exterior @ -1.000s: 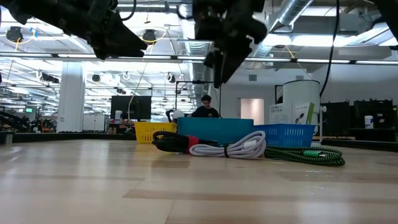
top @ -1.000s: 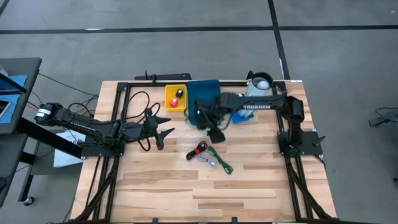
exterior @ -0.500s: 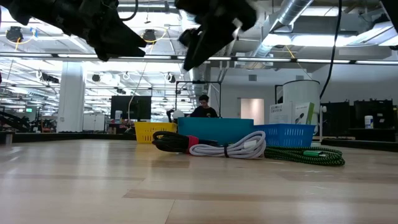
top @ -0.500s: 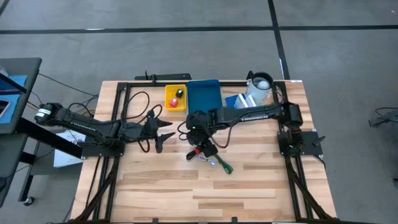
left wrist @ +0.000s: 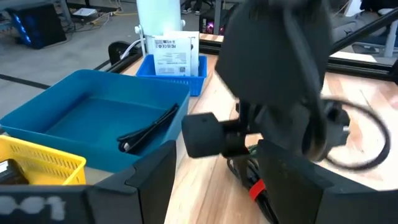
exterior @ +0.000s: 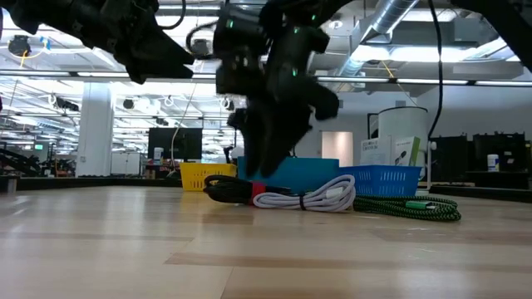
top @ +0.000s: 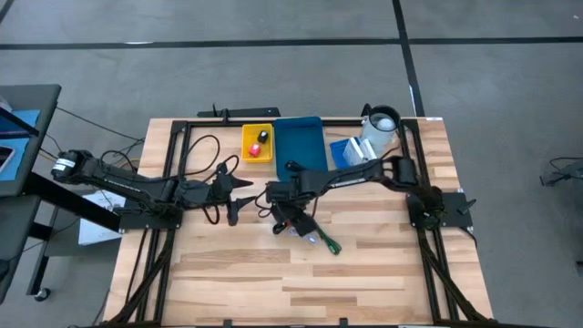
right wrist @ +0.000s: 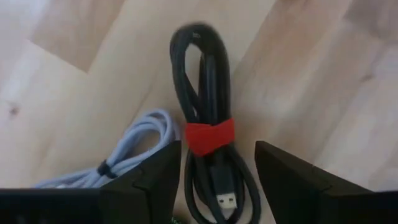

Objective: Pick and place items into bin
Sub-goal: Put the black charger cable into the blue bin

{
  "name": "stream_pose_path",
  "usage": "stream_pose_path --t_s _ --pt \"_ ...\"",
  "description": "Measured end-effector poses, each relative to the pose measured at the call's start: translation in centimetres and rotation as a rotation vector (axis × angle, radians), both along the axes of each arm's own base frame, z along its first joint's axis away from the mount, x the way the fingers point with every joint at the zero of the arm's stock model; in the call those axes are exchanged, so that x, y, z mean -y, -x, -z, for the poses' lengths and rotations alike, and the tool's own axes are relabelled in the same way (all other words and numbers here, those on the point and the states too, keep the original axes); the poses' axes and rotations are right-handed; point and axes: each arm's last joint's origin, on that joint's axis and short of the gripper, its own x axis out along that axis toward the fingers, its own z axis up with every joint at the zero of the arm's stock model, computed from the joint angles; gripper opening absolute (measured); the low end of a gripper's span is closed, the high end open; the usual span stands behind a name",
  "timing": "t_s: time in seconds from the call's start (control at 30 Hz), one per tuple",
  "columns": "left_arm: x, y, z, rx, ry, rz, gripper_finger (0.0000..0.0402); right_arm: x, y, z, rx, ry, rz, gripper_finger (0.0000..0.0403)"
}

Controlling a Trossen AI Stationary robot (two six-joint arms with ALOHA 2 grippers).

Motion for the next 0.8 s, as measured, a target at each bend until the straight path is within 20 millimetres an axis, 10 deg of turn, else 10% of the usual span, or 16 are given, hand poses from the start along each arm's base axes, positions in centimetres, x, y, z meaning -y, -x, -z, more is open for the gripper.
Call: stream_pose_path --t_s 0.4,0.6,0.8 --pt "0.0 0.0 0.0 0.000 -0.001 -0.002 0.0212 0.0 -0.4 4.0 -0.105 0.010 -0.023 0.0153" --pt "0.0 0.0 0.0 0.000 -0.001 -0.002 0.0212 -0.1 0.7 1.5 -0.108 0.017 -0.053 0.0064" --pt "0.0 0.0 0.0 0.000 -0.001 -0.002 0.0212 1.0 2.5 -5.5 0.022 0.122 -0.036 0.0045"
